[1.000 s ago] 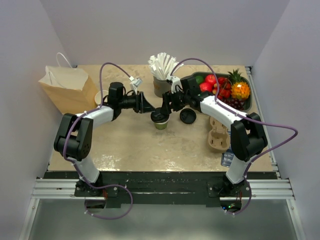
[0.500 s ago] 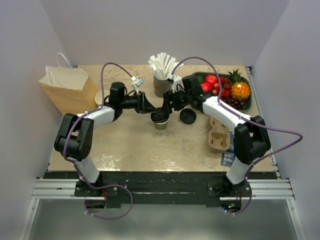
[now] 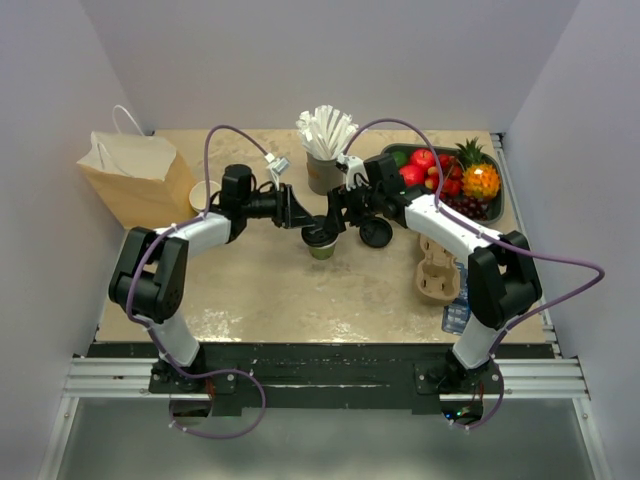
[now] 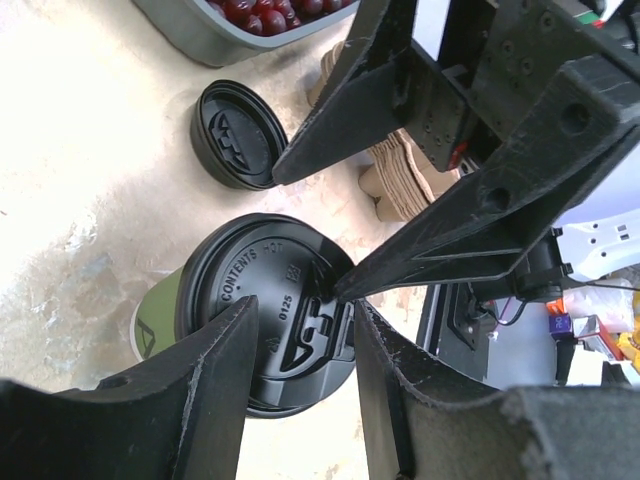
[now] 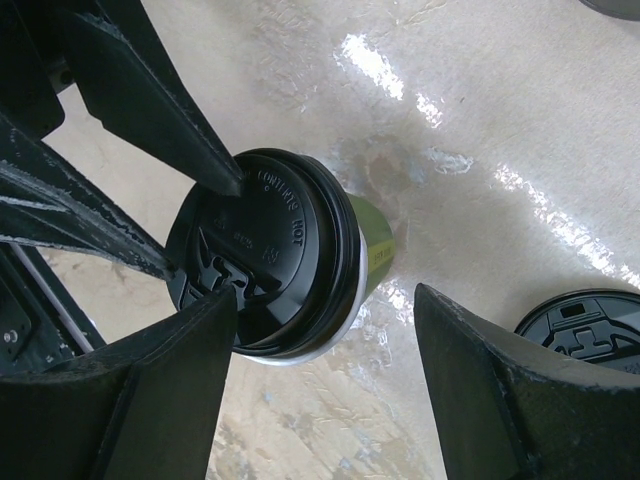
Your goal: Pack the takeout coffee
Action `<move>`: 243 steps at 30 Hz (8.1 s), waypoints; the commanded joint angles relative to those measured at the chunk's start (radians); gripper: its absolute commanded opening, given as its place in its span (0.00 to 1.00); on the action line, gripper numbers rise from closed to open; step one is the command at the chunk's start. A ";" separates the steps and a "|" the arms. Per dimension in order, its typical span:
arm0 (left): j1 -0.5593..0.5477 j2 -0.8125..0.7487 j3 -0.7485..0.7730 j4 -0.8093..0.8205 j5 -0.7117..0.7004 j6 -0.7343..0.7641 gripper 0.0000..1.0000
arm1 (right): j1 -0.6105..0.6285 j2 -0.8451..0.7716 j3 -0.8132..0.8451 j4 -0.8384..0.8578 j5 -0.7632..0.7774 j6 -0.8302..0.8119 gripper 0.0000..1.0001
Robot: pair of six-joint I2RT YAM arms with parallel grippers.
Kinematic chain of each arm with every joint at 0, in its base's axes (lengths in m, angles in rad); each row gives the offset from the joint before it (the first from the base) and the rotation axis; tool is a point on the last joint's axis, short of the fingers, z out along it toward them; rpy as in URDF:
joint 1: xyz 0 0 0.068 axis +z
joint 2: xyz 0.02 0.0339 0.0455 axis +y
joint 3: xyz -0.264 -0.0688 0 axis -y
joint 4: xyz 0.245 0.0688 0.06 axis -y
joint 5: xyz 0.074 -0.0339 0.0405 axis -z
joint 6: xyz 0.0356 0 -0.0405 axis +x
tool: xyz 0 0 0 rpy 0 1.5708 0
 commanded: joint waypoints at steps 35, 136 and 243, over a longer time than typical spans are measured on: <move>0.034 -0.139 0.009 -0.269 -0.034 0.169 0.48 | 0.001 -0.039 0.036 -0.041 0.049 -0.032 0.77; -0.012 0.070 0.117 -0.450 -0.114 0.298 0.43 | -0.108 0.043 -0.192 0.413 -0.588 0.337 0.75; -0.019 0.083 0.094 -0.410 -0.103 0.278 0.43 | -0.088 0.073 -0.177 -0.055 0.067 0.080 0.49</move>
